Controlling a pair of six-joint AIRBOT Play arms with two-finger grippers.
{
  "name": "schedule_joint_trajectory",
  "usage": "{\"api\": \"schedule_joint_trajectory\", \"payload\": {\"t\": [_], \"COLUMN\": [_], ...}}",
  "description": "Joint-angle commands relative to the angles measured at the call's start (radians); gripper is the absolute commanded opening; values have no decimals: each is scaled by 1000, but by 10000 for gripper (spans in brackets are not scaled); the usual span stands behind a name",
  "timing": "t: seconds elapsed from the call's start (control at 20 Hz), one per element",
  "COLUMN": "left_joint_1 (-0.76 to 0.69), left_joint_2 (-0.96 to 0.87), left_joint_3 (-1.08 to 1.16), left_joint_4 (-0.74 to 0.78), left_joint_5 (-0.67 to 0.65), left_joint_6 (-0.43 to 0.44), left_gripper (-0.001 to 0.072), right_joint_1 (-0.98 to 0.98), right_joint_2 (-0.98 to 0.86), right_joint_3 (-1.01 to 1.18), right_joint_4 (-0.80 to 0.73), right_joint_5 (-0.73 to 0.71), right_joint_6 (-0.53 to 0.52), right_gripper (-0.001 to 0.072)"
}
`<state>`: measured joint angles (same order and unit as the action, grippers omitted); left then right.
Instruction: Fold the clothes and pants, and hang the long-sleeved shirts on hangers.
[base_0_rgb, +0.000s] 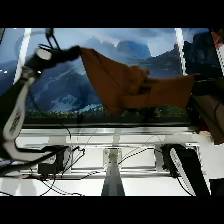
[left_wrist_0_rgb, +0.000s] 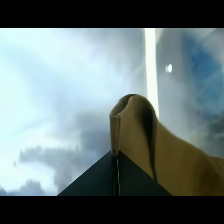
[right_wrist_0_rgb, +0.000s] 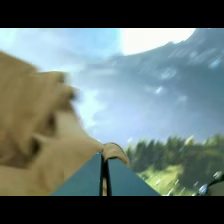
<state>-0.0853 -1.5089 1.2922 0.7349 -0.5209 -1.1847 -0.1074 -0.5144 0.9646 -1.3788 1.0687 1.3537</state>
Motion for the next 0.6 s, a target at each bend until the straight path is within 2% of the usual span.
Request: {"api": "schedule_joint_trajectory", "payload": {"t": [0.0, 0.15, 0.3, 0.45, 0.55], "left_joint_1": [67, 140, 204, 237, 245], "left_joint_2": [282, 560, 782, 949, 1027], "left_joint_3": [1, 0, 0, 0, 0], "left_joint_4": [79, 286, 411, 486, 561], "left_joint_5": [22, 36, 36, 29, -7], "left_joint_6": [161, 161, 161, 160, 158], "left_gripper": [5, 5, 6, 5, 5], "right_joint_1": [-2, -54, -80, -79, -79], "right_joint_2": [-32, -76, -89, -68, -52], "right_joint_3": [0, 0, 2, 59, 122], "right_joint_4": [-110, -144, -106, 20, 17], "right_joint_5": [-95, -119, -209, -254, -241], "right_joint_6": [38, 71, 160, 155, 153], "right_gripper": [13, 13, 13, 13, 13]}}
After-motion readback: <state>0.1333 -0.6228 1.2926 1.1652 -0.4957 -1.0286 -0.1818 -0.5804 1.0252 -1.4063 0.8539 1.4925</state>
